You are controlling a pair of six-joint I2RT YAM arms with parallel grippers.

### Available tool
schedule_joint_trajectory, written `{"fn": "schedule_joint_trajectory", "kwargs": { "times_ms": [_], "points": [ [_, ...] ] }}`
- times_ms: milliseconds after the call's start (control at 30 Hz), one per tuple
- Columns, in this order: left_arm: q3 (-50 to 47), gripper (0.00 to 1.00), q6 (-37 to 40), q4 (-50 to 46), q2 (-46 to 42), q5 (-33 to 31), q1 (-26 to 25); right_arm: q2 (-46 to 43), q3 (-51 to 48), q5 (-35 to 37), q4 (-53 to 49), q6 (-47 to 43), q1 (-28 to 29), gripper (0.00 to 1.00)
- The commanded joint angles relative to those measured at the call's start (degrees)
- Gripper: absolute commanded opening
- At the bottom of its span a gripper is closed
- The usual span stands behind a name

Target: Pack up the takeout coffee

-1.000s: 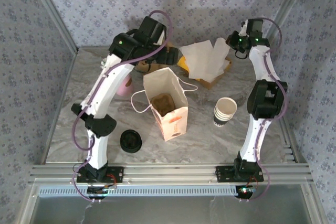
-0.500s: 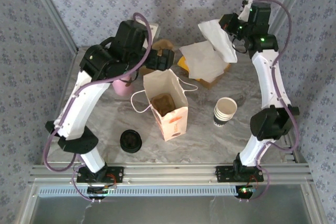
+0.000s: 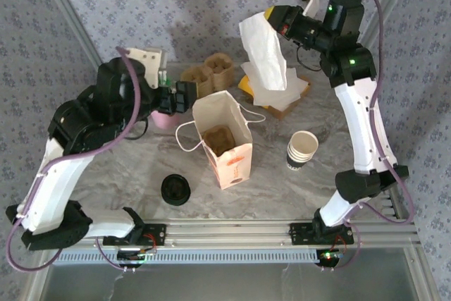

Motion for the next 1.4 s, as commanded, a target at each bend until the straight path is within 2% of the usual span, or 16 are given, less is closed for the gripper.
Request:
{"fn": "schedule_joint_trajectory", "kwargs": {
  "times_ms": [0,133,233,467,667,933,1067,1267,1367],
  "points": [
    [-3.28,1.00,-2.41,3.11,-3.11,-4.64,-0.19,-2.00,1.86,-0.79,-0.04,2.48,3.59,0.00],
    [-5.02,1.00,-3.03,3.33,-5.05,-6.05,-0.11,-2.84,1.22,0.33,-1.10,2.56,7.74,0.00],
    [-5.98,1.00,-3.12,4.25,-5.41,-4.54,-0.19,-3.79,-0.42,1.33,-0.23,2.99,10.10,0.00],
    [-9.75,1.00,1.75,12.07,-3.23,7.77,-0.03,-3.59,-1.84,-3.10,7.19,8.54,10.71,0.00],
    [-13.95,1.00,-1.09,19.06,-2.55,15.09,1.23,-5.41,-6.17,-4.82,12.18,12.04,10.71,0.00],
    [-21.84,1.00,-11.00,35.81,-1.69,30.14,7.11,-6.41,-9.14,-8.95,20.35,18.03,10.75,0.00],
    [-25.97,1.00,-13.19,46.42,-1.37,37.69,8.14,-6.74,-11.98,-10.12,26.46,23.24,10.81,0.00],
    [-31.23,1.00,-16.43,60.57,-1.37,43.25,8.05,-7.01,-17.16,-10.28,37.35,32.22,10.84,0.00],
    [-30.87,1.00,-17.21,62.59,-0.88,44.59,7.92,-7.20,-18.84,-9.94,39.50,34.54,10.71,0.00]
  ]
}}
